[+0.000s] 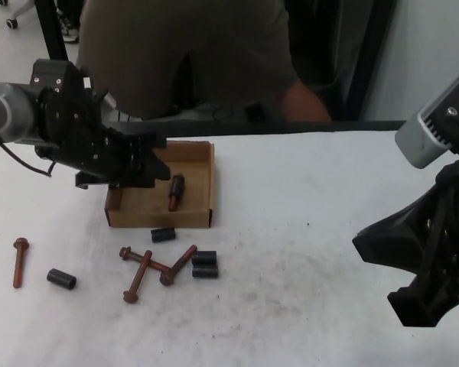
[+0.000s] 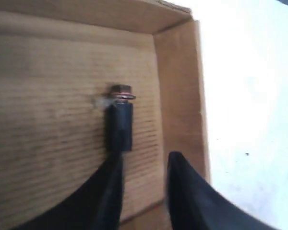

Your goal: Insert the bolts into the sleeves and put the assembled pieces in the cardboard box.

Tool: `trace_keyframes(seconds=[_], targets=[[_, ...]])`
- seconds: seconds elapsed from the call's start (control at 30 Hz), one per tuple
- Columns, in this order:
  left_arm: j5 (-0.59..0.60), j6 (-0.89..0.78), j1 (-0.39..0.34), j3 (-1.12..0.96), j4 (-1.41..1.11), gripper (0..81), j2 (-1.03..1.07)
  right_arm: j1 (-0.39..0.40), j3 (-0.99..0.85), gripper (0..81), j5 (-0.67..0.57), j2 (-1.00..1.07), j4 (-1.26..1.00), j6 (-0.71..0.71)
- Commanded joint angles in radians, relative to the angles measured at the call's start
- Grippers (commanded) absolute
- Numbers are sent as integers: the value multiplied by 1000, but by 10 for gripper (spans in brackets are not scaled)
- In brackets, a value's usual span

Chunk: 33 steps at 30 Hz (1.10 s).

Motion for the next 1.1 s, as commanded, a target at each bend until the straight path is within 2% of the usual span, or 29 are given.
trace_keyframes(seconds=[0.0, 0.07, 0.13, 0.2, 0.27, 0.37, 0.47, 0.93, 1.07], targets=[[144, -26, 0, -12, 1, 150, -33, -6, -10, 4, 2, 0, 15, -9], [228, -26, 0, -12, 1, 9, -53, -6, -10, 4, 2, 0, 33, -9], [275, -26, 0, -12, 6, 8, -81, -6, -10, 4, 2, 0, 49, -9], [265, -2, 0, -12, 51, 8, -122, -6, -10, 4, 2, 0, 55, -9], [197, 79, 0, -12, 139, 8, -175, -6, -10, 4, 2, 0, 56, -9], [10, 319, -12, -9, 338, 8, -284, -6, -10, 4, 2, 0, 57, -9], [-42, 449, -23, 24, 439, 8, -391, -6, -10, 4, 2, 0, 66, -9], [-66, 358, -22, 387, 434, 8, -1020, -6, -10, 4, 2, 0, 70, -9], [-113, 319, -22, 482, 434, 8, -1206, -6, -10, 4, 2, 0, 70, 32]])
